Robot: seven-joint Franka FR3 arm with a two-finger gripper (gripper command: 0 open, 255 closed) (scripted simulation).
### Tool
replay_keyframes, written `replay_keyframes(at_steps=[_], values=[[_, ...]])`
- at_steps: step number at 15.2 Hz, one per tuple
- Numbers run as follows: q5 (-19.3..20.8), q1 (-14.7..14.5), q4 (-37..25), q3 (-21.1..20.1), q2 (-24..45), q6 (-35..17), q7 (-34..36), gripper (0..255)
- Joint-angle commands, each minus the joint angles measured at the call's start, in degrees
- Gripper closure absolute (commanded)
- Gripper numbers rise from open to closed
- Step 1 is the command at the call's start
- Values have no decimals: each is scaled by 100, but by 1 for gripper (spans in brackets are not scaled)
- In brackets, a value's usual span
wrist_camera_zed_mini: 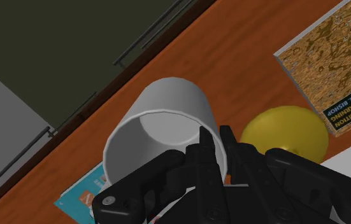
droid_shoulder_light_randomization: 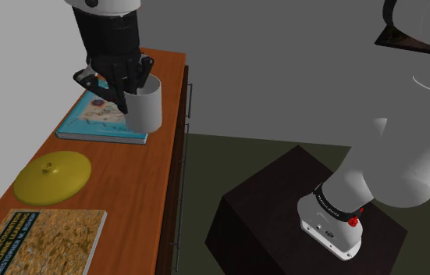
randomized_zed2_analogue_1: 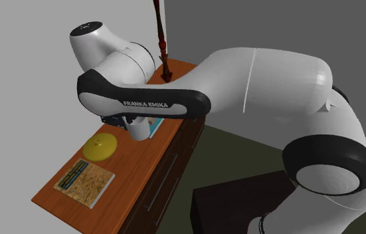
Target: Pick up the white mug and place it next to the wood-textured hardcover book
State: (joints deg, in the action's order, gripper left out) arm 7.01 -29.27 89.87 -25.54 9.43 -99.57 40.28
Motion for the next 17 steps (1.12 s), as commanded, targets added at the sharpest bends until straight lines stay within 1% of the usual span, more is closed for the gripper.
replay_keyframes(at_steps=[1, 5, 9, 13, 17], values=[[27, -166, -22, -109, 13, 30, 281, 255], [134, -516, -186, -313, 156, 113, 830, 255], [295, -911, -479, -500, 404, 239, 1391, 255], [513, -1367, -916, -658, 761, 420, 1953, 255], [782, -1909, -1526, -763, 1229, 670, 2491, 255]])
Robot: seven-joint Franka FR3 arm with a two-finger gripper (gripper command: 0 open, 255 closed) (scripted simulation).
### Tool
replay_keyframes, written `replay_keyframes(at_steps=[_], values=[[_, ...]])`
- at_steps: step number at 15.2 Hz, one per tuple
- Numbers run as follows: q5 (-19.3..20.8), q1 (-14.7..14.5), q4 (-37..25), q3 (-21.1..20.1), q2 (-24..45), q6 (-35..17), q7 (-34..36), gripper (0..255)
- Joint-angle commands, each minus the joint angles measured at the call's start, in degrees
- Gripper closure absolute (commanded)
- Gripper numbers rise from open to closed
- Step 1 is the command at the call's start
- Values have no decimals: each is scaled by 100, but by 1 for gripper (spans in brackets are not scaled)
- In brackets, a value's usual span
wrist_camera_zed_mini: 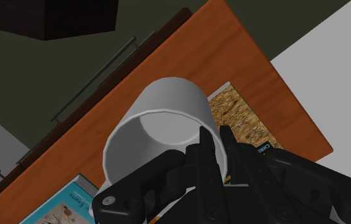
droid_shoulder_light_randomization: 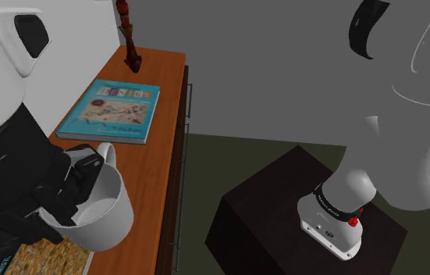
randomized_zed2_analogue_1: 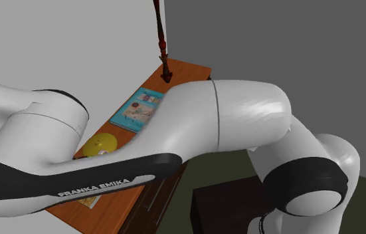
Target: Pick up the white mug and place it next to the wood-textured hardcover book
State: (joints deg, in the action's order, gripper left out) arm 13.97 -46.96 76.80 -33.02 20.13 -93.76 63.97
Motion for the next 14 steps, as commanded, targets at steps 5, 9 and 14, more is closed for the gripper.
replay_keyframes(at_steps=[5, 9, 14], values=[[158, -270, -67, -29, 279, -149, 315, 255], [151, -210, 291, -22, 248, -472, 343, 255], [165, -159, 681, -8, 247, -855, 384, 255]])
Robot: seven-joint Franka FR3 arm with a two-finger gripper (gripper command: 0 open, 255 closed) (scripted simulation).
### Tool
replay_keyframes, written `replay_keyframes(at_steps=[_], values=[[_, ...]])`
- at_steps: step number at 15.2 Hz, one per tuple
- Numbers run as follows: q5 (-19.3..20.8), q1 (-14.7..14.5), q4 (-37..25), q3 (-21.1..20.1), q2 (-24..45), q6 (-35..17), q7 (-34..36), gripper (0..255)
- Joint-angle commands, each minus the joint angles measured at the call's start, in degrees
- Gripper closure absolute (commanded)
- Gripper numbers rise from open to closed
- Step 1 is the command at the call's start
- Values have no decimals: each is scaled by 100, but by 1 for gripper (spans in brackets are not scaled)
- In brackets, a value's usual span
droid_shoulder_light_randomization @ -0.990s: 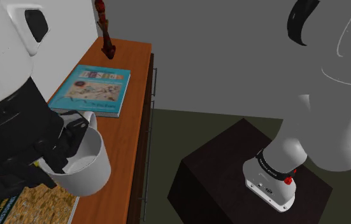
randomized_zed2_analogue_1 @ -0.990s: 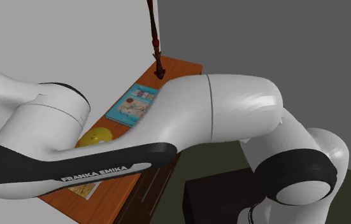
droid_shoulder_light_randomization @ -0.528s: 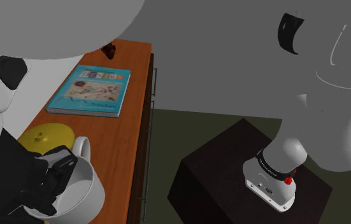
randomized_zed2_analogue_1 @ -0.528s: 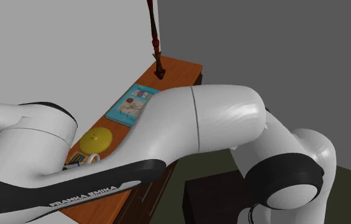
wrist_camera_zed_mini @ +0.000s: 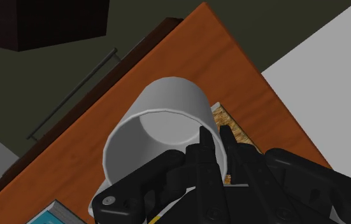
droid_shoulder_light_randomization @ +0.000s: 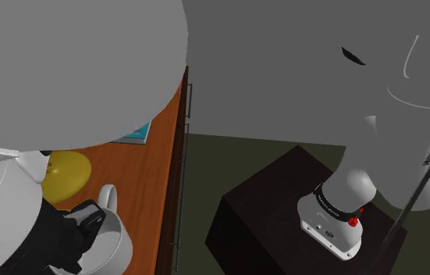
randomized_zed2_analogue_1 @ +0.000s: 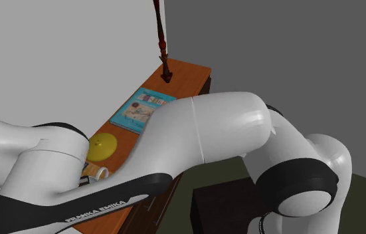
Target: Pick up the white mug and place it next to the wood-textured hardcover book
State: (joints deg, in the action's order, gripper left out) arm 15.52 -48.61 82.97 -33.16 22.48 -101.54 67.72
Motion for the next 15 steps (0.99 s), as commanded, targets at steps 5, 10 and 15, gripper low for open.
replay_keyframes(at_steps=[5, 10, 15], values=[[48, 37, 402, 27, 50, -440, 58, 255], [108, 51, 692, 57, 122, -787, 116, 255], [187, 50, 941, 96, 224, -1118, 184, 255]])
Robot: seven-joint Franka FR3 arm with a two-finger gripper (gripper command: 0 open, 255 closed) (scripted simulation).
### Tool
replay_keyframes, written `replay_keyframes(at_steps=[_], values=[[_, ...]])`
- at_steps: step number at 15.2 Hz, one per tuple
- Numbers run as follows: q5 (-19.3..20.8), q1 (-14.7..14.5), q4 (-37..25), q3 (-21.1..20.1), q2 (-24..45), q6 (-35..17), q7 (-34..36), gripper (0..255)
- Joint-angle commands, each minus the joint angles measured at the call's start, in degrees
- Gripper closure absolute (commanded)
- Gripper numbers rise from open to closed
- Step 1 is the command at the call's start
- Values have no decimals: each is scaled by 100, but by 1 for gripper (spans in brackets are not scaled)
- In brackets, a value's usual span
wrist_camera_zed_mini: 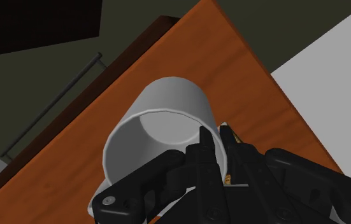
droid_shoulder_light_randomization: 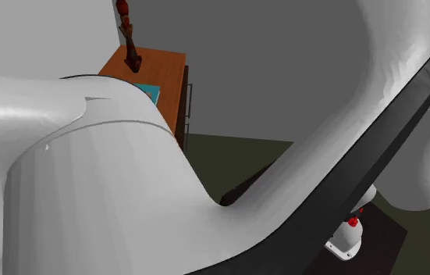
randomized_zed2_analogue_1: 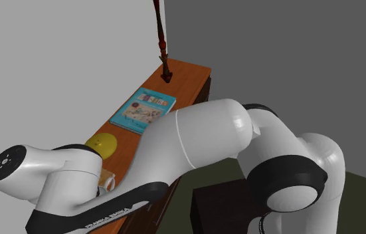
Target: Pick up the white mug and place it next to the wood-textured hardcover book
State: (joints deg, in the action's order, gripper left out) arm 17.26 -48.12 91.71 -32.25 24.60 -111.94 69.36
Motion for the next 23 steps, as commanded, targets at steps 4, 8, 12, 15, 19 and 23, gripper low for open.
replay_keyframes(at_steps=[4, 8, 12, 15, 19, 23], values=[[74, -7, 209, 35, 91, -285, 68, 255], [75, -8, 208, 36, 93, -284, 68, 255], [75, -8, 208, 36, 93, -284, 68, 0], [75, -8, 207, 36, 93, -284, 68, 0], [-15, -7, -13, -13, -29, 37, 9, 0], [-81, -17, -242, -48, -114, 336, -38, 0]])
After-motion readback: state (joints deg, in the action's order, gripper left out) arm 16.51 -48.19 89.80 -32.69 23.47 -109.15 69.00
